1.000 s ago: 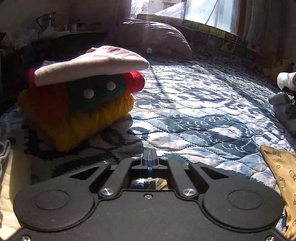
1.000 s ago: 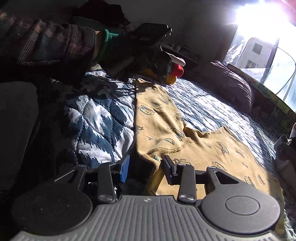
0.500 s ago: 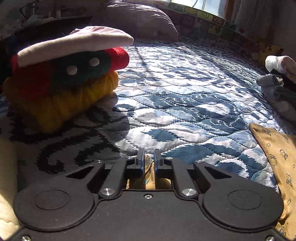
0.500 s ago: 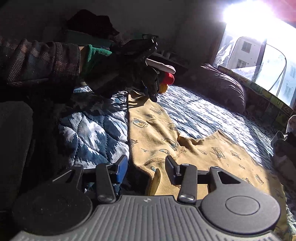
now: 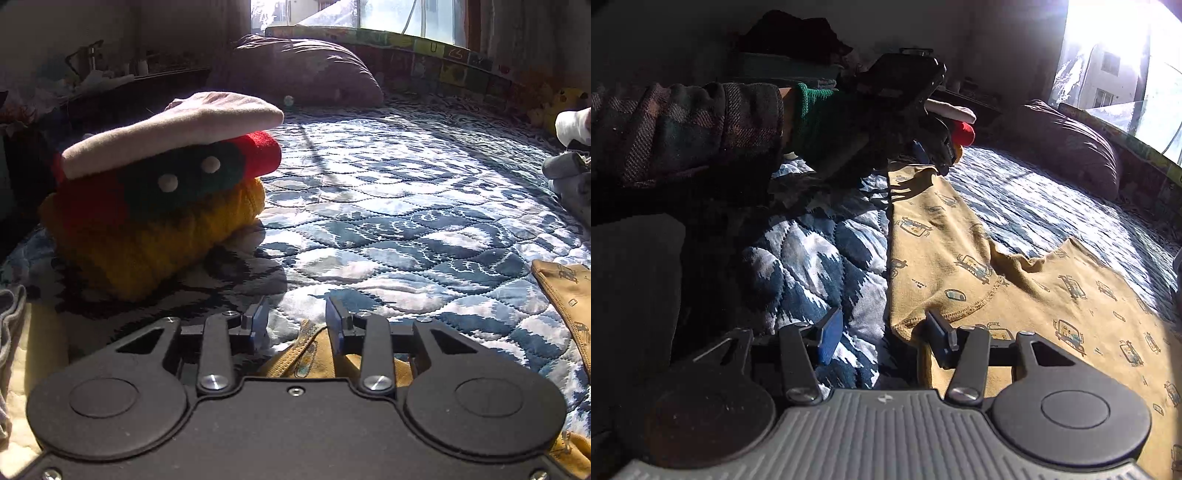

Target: Fold clothes

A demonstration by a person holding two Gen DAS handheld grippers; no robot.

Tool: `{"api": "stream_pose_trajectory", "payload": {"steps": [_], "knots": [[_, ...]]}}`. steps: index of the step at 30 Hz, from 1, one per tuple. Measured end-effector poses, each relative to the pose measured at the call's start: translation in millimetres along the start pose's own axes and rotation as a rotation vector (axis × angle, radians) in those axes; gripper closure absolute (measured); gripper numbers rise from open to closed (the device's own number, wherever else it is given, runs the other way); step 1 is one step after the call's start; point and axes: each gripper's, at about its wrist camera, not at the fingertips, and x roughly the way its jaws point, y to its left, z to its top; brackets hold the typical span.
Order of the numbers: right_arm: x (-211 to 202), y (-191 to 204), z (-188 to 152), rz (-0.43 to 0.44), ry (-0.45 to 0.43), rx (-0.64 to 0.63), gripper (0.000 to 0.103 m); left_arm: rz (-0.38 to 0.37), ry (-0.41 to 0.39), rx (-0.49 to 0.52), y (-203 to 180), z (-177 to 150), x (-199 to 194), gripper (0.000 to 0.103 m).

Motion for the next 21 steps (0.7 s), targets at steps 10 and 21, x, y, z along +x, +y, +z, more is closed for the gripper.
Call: {"api": "stream_pose_trajectory", "payload": {"steps": [10,21], "knots": [[-19,13,9,0.086,-0.067,0.116,0.055,-0.034,-0.071,-0.083,-5,-7,-89,0.069],[-16,16,-10,-0.072,-0.023,0.150,0.049,-0.285,0.214,-0.503,-12,-98,-125,0.070]]}}
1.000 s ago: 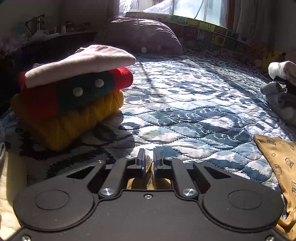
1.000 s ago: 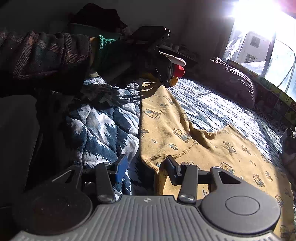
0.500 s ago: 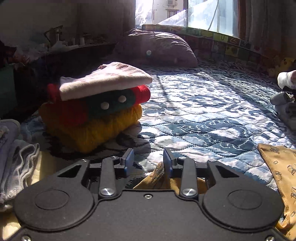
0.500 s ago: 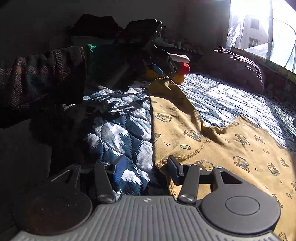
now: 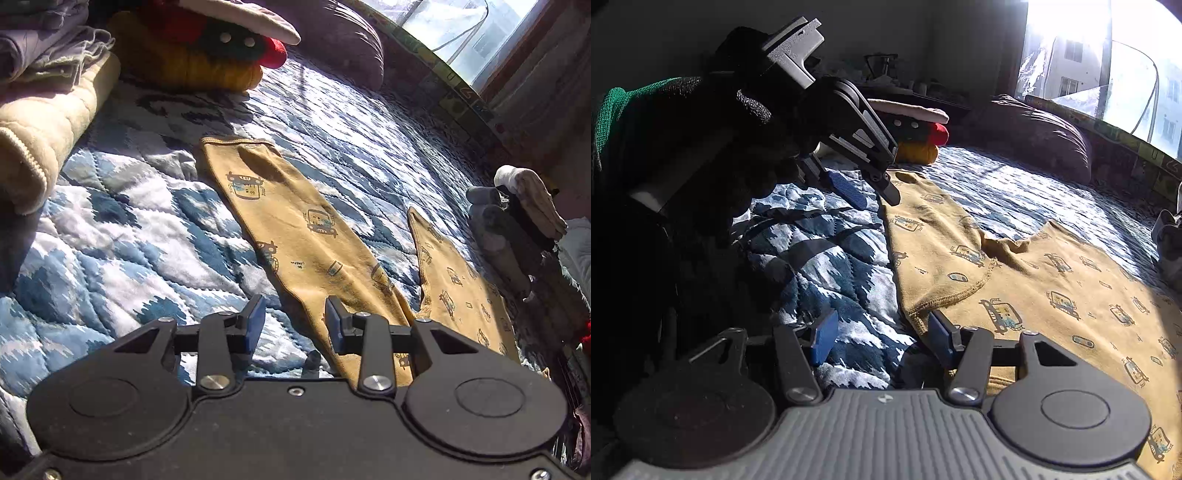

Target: Fold clothes

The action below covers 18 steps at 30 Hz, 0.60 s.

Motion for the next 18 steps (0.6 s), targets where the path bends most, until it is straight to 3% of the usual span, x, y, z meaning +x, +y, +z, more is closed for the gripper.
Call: {"api": "stream_pose_trajectory", "payload": {"steps": [2,8,12,13,14,18], "knots": [[-2,0,-1,-0.015,-0.007,0.005,0.048,-0.090,0.049,-0.121,10,-8,-2,0.070],[3,0,-9,-0.002,0.006,0.014,0.045,-0.199,0.160,-0.176,-5,-46,-8,0.071],[6,-1,-11,0.037,0.003,0.052,0.039,-0.195,0.148,-0.142,-20,-64,-9,0.076],[8,0,-11,0.066,0.009,0.056,0.037,-0.188,0.148,-0.137,-21,-64,-8,0.082],[8,1,-11,0.085,0.015,0.053,0.037,-0.162,0.140,-0.130,-21,-65,-8,0.103],[0,8,-8,0.090,0.021,0.021,0.038,-0.120,0.116,-0.092,-23,-66,-10,0.103]]}}
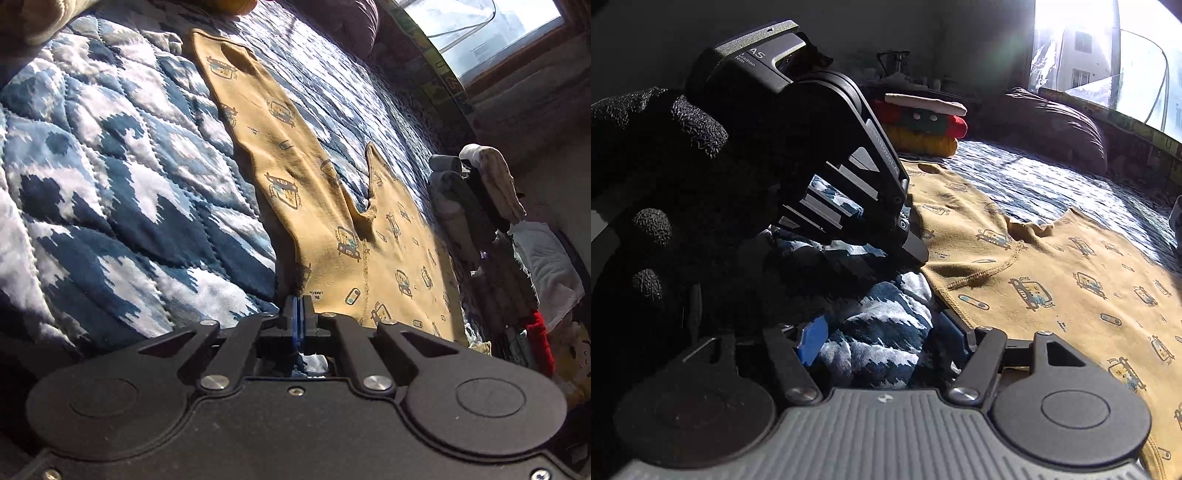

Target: Fold clothes

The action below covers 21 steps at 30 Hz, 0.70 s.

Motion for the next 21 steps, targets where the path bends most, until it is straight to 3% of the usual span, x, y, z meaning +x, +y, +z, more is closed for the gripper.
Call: {"api": "stream_pose_trajectory", "payload": {"steps": [3,5,8,10,14,17,21], "knots": [[-20,-14,4,-0.014,-0.003,0.072,0.041,0.069,-0.046,0.095,-16,-2,-7,0.101],[-41,-32,2,-0.042,-0.018,0.181,0.042,0.090,-0.086,0.160,-30,-4,-13,0.093],[-81,-78,-14,-0.104,-0.065,0.459,0.042,0.022,-0.096,0.209,-44,-14,-16,0.083],[-108,-107,-34,-0.166,-0.106,0.639,0.043,-0.024,-0.081,0.252,-60,-23,-10,0.082],[-154,-165,-85,-0.347,-0.192,0.936,0.045,-0.101,-0.038,0.482,-114,-60,6,0.082],[-176,-198,-122,-0.449,-0.231,1.071,0.046,-0.157,-0.018,0.593,-149,-89,22,0.083],[-181,-217,-143,-0.502,-0.245,1.128,0.048,-0.207,0.005,0.697,-181,-123,51,0.083]]}}
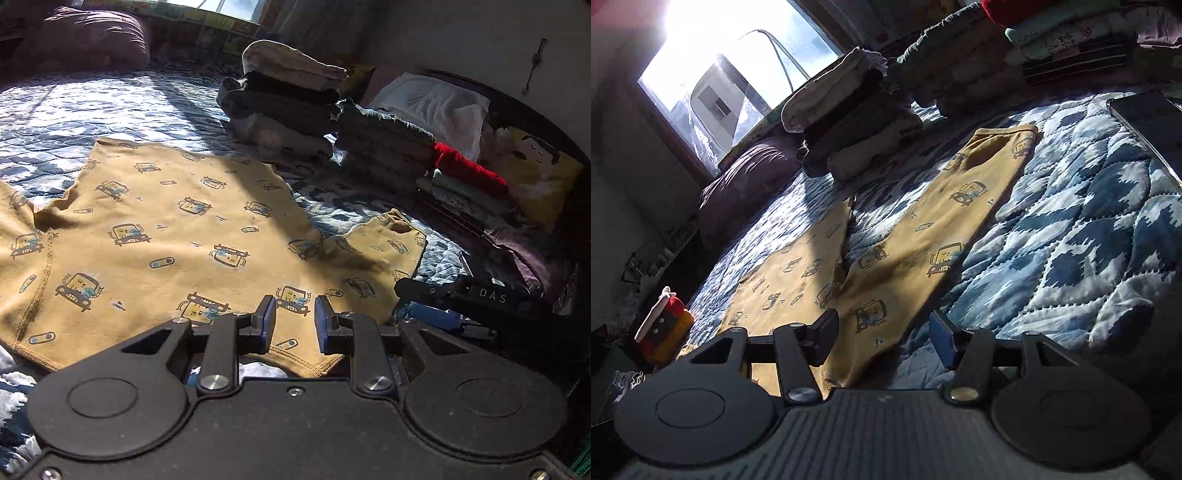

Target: Fold clothes

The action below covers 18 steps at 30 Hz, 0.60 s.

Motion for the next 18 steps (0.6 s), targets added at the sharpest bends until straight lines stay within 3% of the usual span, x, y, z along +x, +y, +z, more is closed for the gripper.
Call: {"api": "stream_pose_trajectory", "payload": {"steps": [1,2,4,7,10,12,14,18], "knots": [[3,-6,3,-0.005,-0.004,0.018,0.048,0.004,0.023,0.034,-7,-4,9,0.083],[5,-14,9,-0.013,-0.015,0.041,0.050,0.021,0.095,0.085,-17,-10,25,0.083],[10,-28,19,-0.017,-0.031,0.084,0.054,0.051,0.138,0.181,-30,-27,39,0.083],[16,-40,33,-0.029,-0.051,0.097,0.062,0.068,0.133,0.287,-44,-28,33,0.083],[24,-44,44,-0.049,-0.057,0.068,0.063,0.043,0.102,0.261,-44,-28,27,0.083],[31,-41,46,-0.107,-0.063,0.011,0.078,0.055,0.137,0.273,-43,-32,35,0.082],[36,-45,49,-0.149,-0.077,0.016,0.103,0.045,0.144,0.276,-43,-32,35,0.081],[37,-48,50,-0.170,-0.090,0.044,0.103,-0.033,0.145,0.208,-33,-29,25,0.072]]}}
